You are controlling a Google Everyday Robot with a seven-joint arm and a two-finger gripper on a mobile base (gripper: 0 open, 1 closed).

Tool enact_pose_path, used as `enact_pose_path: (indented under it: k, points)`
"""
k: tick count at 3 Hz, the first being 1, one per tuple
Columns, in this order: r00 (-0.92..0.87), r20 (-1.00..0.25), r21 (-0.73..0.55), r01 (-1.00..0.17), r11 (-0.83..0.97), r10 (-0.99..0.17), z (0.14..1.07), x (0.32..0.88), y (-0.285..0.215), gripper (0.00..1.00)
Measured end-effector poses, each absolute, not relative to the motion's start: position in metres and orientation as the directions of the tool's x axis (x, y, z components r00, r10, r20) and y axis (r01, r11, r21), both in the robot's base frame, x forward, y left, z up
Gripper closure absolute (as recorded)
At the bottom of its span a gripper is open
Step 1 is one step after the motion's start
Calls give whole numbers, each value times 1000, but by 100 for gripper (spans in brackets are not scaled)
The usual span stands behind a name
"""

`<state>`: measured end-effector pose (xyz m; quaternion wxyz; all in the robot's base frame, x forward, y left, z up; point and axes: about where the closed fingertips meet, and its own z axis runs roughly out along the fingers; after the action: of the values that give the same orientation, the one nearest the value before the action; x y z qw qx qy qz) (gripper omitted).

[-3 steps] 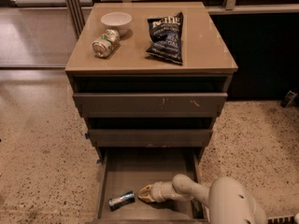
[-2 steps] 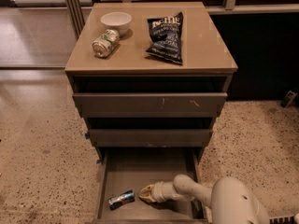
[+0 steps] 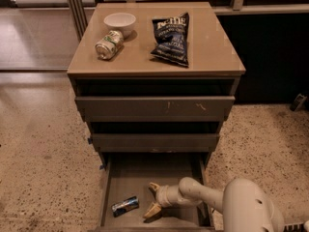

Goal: Pick redbull can from bottom drawer and place on counter

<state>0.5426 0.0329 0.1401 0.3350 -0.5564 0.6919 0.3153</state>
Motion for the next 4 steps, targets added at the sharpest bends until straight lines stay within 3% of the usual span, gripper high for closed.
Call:
enact_pose_path:
  k: [4]
  points:
    - [-95,-854,82,-996,48,-512,131,540,89,0]
